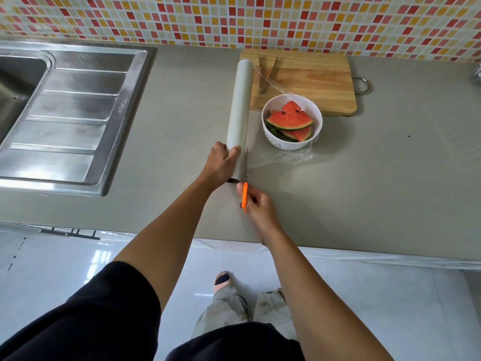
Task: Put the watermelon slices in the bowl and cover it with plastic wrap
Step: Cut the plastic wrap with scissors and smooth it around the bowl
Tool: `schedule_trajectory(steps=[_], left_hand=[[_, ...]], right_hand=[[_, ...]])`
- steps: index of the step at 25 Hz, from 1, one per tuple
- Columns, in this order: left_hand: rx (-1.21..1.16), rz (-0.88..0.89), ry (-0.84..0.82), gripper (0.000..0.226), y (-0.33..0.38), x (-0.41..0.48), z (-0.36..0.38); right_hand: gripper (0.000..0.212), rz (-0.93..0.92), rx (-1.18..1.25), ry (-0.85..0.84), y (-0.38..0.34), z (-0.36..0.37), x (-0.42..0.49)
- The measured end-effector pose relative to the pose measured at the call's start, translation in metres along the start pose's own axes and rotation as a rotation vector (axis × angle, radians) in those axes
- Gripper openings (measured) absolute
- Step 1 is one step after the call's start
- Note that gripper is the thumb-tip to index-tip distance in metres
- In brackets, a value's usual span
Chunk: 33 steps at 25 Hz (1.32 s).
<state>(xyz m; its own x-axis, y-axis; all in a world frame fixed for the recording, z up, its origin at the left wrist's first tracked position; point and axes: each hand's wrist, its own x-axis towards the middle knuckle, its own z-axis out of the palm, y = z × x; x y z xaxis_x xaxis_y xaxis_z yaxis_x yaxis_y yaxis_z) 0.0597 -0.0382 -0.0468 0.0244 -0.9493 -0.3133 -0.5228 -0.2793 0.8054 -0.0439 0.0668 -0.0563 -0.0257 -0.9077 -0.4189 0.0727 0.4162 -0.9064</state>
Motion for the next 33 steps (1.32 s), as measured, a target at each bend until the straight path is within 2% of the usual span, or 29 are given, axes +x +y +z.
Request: schedule_trajectory(steps=[10,19,33], left_hand=[[-0.005,-0.004,-0.012,0.032,-0.001,-0.001,-0.001],[-0.038,-0.003,-0.016,0.030,0.000,-0.003,-0.001],[-0.110,0.000,-0.017,0.025,-0.005,-0.006,0.003]], right_hand=[[0.018,0.096,0.035,0.042,-0.011,-0.001,0.013],[0.021,0.007,0.034,0.012,-0.009,-0.001,0.023],[0.019,-0.001,0.100,0.016,-0.023,-0.006,0.054]])
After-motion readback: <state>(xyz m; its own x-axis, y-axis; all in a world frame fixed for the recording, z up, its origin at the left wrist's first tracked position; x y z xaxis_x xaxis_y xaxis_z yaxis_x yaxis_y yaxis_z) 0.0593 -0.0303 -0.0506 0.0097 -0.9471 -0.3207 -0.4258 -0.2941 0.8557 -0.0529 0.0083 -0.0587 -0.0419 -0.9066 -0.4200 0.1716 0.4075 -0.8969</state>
